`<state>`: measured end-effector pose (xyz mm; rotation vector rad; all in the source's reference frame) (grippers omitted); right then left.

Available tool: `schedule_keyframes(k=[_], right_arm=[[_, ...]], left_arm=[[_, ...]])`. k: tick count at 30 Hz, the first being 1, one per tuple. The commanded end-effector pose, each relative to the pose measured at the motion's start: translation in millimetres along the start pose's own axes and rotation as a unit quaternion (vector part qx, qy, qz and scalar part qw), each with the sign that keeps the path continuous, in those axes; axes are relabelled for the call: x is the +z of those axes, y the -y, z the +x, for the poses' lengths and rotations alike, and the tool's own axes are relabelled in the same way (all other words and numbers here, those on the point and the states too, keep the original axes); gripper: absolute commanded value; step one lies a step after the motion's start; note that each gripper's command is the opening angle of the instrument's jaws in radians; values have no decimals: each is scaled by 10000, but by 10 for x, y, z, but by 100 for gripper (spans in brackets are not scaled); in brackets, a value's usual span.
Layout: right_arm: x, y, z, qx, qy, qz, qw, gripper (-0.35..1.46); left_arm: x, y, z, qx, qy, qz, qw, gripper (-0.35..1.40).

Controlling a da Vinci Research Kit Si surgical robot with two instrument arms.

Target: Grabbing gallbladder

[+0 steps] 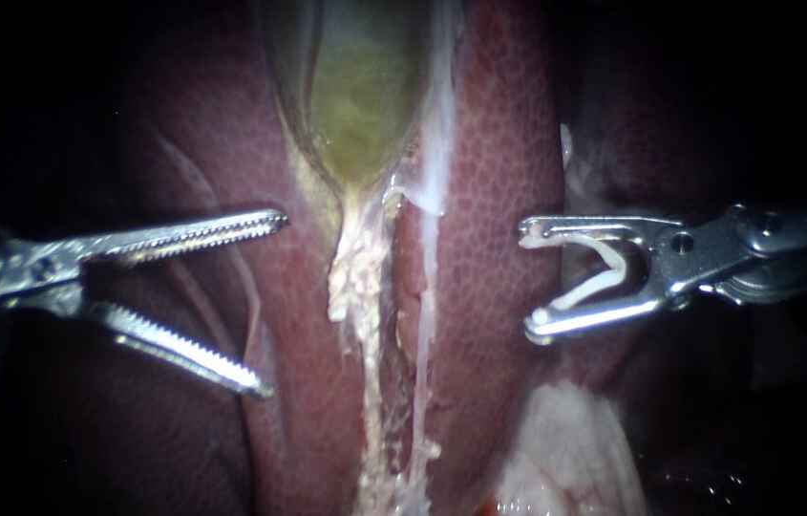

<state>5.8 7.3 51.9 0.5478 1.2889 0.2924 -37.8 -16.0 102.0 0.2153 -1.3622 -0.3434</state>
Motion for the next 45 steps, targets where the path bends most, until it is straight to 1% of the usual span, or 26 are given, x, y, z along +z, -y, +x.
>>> schedule_keyframes(k=[1,9,15,16,17,18,19,21,24,25,26,27,31,37,38,41,43,45], right_arm=[[0,0,0,-1,1,2,10000,60],[0,0,-1,-1,1,1,10000,60],[0,0,-1,-1,1,0,10000,60],[0,0,-1,-1,1,0,10000,60],[0,0,-1,-1,1,0,10000,60],[0,0,-1,-2,1,1,10000,60],[0,0,-1,-2,1,1,10000,60],[0,0,-1,-2,1,1,10000,60],[0,0,-1,-2,1,1,10000,60],[0,0,-1,-2,1,1,10000,60],[0,0,-1,-2,1,1,10000,60],[0,0,-1,-2,1,1,10000,60],[0,0,-1,-2,1,1,10000,60],[0,0,0,-2,1,3,10000,60],[0,0,0,-2,1,3,10000,60],[0,1,0,-2,1,4,10000,60],[0,1,0,-2,1,3,10000,60],[1,1,0,-2,1,3,10000,60]], left_arm=[[0,0,0,-3,-3,1,10000,89],[0,0,0,-2,-9,-23,10000,89],[9,-5,7,38,-25,-78,10000,89],[12,-5,9,-46,-27,-97,9999,88],[14,-6,13,-216,-22,-104,9997,81],[16,-6,16,-357,-21,-125,9993,79],[18,-7,20,-438,-23,-146,9989,78],[22,-8,29,-625,-32,-234,9978,74],[28,-9,42,-919,-33,-330,9952,69],[29,-10,46,-1058,-28,-353,9938,67],[31,-10,49,-1109,-14,-378,9931,66],[33,-10,53,-1218,-26,-416,9917,64],[40,-11,61,-1406,-39,-521,9887,59],[51,-14,69,-1657,-132,-660,9839,47],[52,-14,70,-1685,-130,-668,9834,44],[55,-17,75,-1853,-148,-771,9795,29],[57,-20,80,-1968,-199,-845,9766,20],[57,-23,85,-2024,-282,-882,9749,5]])
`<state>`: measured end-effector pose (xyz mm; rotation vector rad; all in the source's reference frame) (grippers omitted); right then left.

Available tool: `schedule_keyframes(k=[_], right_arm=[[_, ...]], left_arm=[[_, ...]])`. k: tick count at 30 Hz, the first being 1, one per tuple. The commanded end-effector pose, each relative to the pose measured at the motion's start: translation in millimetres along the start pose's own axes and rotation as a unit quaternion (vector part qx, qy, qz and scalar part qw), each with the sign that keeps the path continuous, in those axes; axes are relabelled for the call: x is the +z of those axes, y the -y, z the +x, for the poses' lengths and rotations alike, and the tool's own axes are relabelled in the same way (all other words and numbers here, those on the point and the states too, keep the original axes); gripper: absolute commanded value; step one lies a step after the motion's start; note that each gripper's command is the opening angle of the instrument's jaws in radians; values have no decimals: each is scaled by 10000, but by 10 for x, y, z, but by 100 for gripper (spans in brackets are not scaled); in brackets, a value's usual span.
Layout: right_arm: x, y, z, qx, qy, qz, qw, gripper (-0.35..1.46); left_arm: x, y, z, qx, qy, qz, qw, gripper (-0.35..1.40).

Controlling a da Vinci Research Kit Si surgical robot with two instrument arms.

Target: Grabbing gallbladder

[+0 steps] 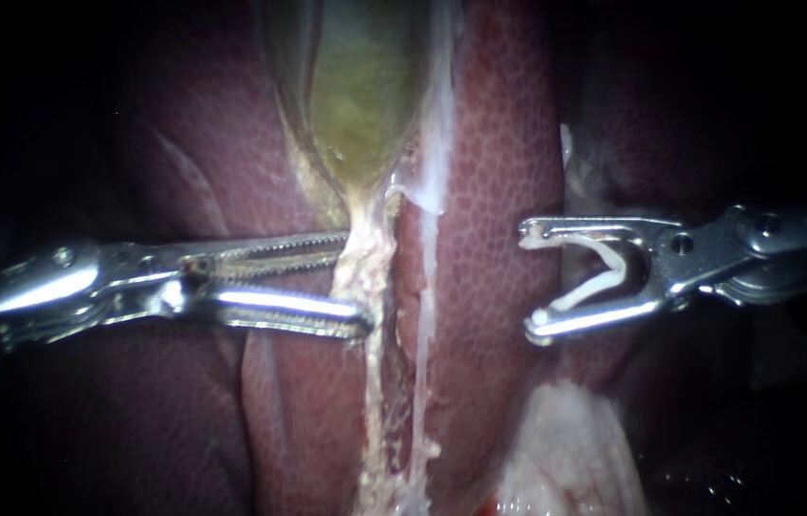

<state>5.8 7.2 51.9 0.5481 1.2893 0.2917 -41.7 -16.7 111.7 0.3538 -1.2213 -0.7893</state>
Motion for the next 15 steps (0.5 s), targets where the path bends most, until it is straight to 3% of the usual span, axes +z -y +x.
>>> schedule_keyframes(k=[1,3,4,9,15], right_arm=[[0,0,1,0,2,0,10000,60],[0,0,1,1,1,0,10000,60],[0,0,1,1,1,0,10000,60],[0,0,1,1,1,0,10000,60],[0,0,1,1,1,-1,10000,60]], left_arm=[[0,-4,3,-24,-76,-52,10000,-6],[0,-8,8,-12,-174,-89,9998,-32],[-1,-10,11,-34,-217,-99,9997,-35],[-7,-10,11,-295,-367,-142,9988,-35],[-26,3,-9,-404,-374,-118,9984,-35]])
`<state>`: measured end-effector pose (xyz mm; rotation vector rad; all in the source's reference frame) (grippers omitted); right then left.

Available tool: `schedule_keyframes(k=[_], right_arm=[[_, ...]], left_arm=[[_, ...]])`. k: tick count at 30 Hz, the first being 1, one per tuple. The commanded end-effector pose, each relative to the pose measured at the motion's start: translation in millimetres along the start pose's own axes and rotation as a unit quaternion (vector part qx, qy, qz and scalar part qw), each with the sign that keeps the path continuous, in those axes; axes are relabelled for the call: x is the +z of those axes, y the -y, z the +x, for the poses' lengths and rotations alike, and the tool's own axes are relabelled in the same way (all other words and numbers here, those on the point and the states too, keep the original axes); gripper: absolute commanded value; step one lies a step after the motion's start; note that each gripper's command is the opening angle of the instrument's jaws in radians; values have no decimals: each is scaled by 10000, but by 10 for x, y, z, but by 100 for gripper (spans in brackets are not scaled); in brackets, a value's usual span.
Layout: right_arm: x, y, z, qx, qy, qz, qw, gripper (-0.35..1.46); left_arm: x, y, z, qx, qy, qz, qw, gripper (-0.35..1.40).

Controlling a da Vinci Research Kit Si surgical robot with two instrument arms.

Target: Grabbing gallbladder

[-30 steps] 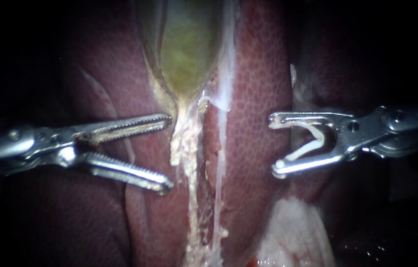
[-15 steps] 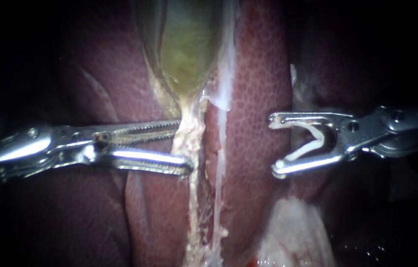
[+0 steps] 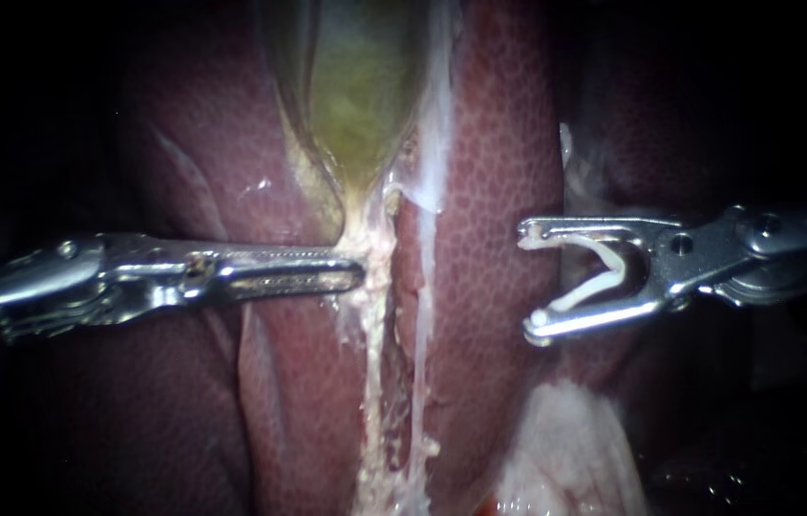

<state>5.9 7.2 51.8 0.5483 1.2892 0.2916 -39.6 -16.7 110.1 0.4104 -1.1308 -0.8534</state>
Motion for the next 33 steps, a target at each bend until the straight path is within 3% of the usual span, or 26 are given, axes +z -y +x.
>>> schedule_keyframes(k=[1,8,15,33], right_arm=[[0,0,0,1,1,-1,10000,60],[0,0,0,0,1,-1,10000,60],[1,-1,-1,0,1,-6,10000,60],[1,-1,-1,0,1,-7,10000,60]], left_arm=[[-7,2,-5,-11,-16,22,10000,-35],[-56,7,-53,-197,231,-14,9995,-35],[-87,5,-71,-177,331,-78,9993,-35],[-85,5,-69,-174,363,-170,9990,-35]])
